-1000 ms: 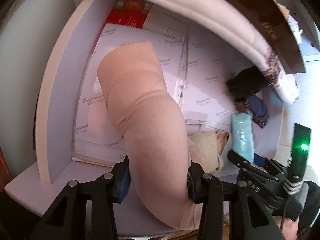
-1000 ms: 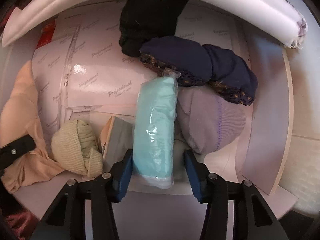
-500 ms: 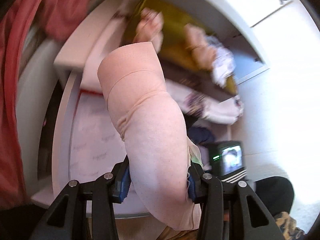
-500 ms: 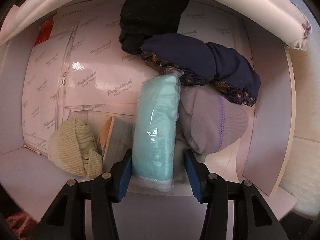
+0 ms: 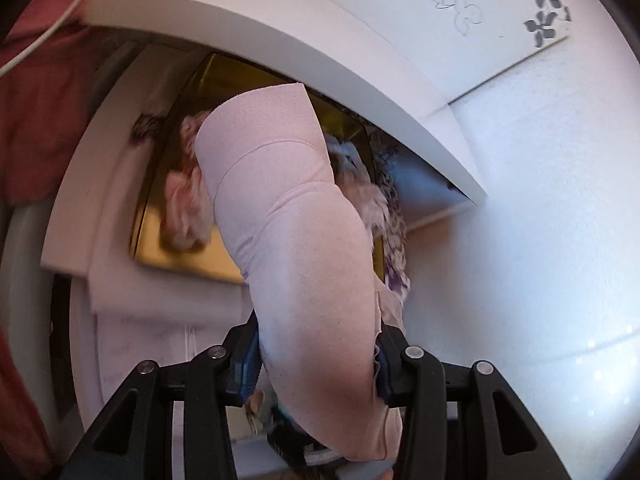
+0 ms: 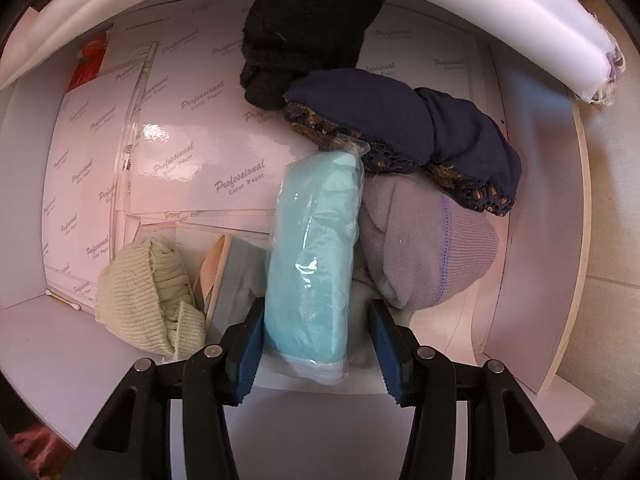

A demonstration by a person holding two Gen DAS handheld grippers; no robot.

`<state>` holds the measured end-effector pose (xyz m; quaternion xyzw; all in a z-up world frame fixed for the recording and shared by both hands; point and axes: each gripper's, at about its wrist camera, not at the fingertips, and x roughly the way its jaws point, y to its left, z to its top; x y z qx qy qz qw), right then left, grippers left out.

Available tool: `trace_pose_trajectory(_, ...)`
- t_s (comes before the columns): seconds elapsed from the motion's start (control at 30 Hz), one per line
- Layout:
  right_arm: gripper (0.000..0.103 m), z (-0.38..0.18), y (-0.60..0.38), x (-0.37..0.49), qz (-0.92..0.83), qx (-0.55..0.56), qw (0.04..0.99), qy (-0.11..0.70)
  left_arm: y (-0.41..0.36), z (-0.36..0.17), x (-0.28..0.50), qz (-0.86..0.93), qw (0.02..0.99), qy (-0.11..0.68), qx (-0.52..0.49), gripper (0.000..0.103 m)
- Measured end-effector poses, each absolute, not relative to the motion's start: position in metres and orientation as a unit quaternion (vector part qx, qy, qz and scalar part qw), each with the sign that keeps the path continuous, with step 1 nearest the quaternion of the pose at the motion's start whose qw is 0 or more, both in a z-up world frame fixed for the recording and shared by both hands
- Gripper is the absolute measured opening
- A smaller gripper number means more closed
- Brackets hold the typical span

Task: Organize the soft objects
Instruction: 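Lift the beige tights with the left gripper over the gold tray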

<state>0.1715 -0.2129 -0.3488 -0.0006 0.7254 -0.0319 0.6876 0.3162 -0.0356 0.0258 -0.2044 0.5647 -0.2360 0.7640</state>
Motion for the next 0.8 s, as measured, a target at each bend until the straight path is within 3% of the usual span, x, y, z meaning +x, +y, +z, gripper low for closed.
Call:
trace_pose_trajectory(0.43,0.051,-0.346,-0.212,0.172,-0.029,-0.005,0.688,0.725,-0.066,-0.042,0.382,-0.182,0.754,0.6,-0.196,0.045)
trace_pose_trajectory(0.8,0.052,-0.346,-0.208,0.175,-0.03,-0.007,0.689,0.724,-0.085,-0.069,0.409,-0.136,0.777,0.564,-0.244,0.045)
